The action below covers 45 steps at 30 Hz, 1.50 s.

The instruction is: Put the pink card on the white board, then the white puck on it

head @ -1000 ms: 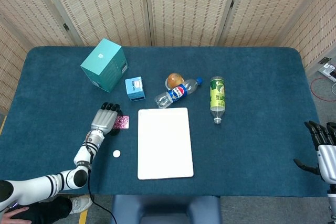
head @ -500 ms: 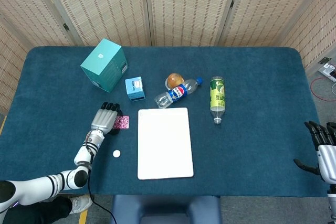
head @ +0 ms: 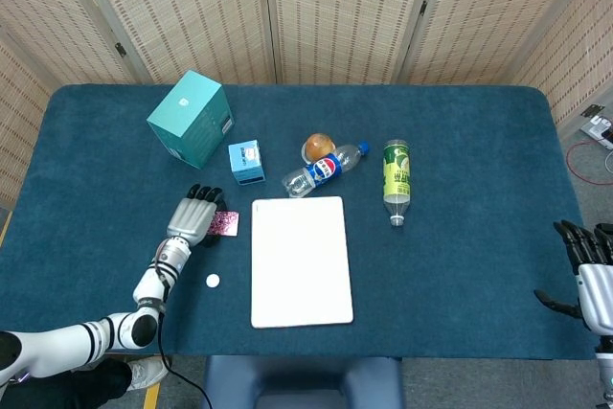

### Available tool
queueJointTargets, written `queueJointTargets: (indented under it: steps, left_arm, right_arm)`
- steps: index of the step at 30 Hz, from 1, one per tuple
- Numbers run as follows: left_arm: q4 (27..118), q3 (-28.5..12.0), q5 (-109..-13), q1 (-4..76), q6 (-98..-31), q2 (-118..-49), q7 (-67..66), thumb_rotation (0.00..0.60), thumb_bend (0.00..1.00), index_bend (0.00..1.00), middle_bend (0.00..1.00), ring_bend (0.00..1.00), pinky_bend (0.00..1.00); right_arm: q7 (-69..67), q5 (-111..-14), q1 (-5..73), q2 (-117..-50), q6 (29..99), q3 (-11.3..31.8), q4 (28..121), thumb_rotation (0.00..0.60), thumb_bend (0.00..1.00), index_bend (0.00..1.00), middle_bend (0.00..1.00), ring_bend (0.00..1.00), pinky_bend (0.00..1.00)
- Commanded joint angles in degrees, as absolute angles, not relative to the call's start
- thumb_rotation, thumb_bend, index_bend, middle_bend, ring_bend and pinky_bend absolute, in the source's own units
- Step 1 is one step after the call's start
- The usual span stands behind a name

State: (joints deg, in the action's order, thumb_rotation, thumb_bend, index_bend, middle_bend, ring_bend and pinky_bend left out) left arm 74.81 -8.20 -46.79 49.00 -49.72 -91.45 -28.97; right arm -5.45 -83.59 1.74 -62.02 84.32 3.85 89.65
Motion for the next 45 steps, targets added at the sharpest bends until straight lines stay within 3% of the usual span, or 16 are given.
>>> queueJointTargets:
  steps: [1, 12, 26, 31, 34, 39, 45]
  left_arm:
    - [76.93, -8.39, -48.55, 49.01, -50.61, -90.63, -28.59, 0.6, 0.34, 0.4, 0.13, 0.11, 0.0]
    - [84.34, -8.17, -54.6, 50.9, -51.35, -90.65, -29.56, 0.6, 0.34, 0.4, 0.13, 0.11, 0.0]
    - [85.17, -7.52, -53.26, 54.04, -50.3, -94.04, -34.12, 0.6, 0.34, 0.39, 0.13, 0.11, 0.0]
    - [85.2, -7.31, -52.95, 54.41, -50.57, -94.79, -34.56, 0.6, 0.32, 0.21, 0.13, 0.1, 0.0]
    - [85.83, -7.09, -53.21, 54.32, -51.06, -94.49, -34.64, 0.6, 0.32, 0.18, 0.13, 0.1, 0.0]
    - [88.26, -6.26, -54.78, 53.23, -52.78, -92.49, -34.24, 0.6, 0.32, 0.21, 0.13, 0.1, 0.0]
    - [91.55, -3.95, -58.28, 50.41, -55.54, -88.54, -32.76, 0.6, 0.32, 0.32, 0.13, 0.1, 0.0]
  right_arm:
    - [-5.36, -83.62, 1.72, -61.99, 84.37, 3.84, 89.73, 0.6, 0.02, 0.07, 0.11, 0.09, 0.0]
    - [-5.2, -83.44, 1.43, -61.88, 84.62, 3.78, 89.98, 0.6, 0.02, 0.07, 0.11, 0.09, 0.0]
    - [-6.37, -83.31, 1.08, -61.94, 84.8, 3.74, 89.08, 0.6, 0.02, 0.07, 0.11, 0.09, 0.0]
    - [-6.64, -83.5, 1.01, -61.87, 85.01, 3.75, 88.97, 0.6, 0.02, 0.07, 0.11, 0.09, 0.0]
    - [-6.71, -83.58, 1.0, -61.85, 85.02, 3.74, 88.95, 0.6, 0.02, 0.07, 0.11, 0.09, 0.0]
    - [-6.79, -83.86, 1.02, -61.84, 85.14, 3.72, 88.97, 0.6, 0.02, 0.07, 0.11, 0.09, 0.0]
    - [-6.68, -84.22, 1.02, -61.85, 85.27, 3.62, 89.07, 0.6, 0.02, 0.07, 0.11, 0.09, 0.0]
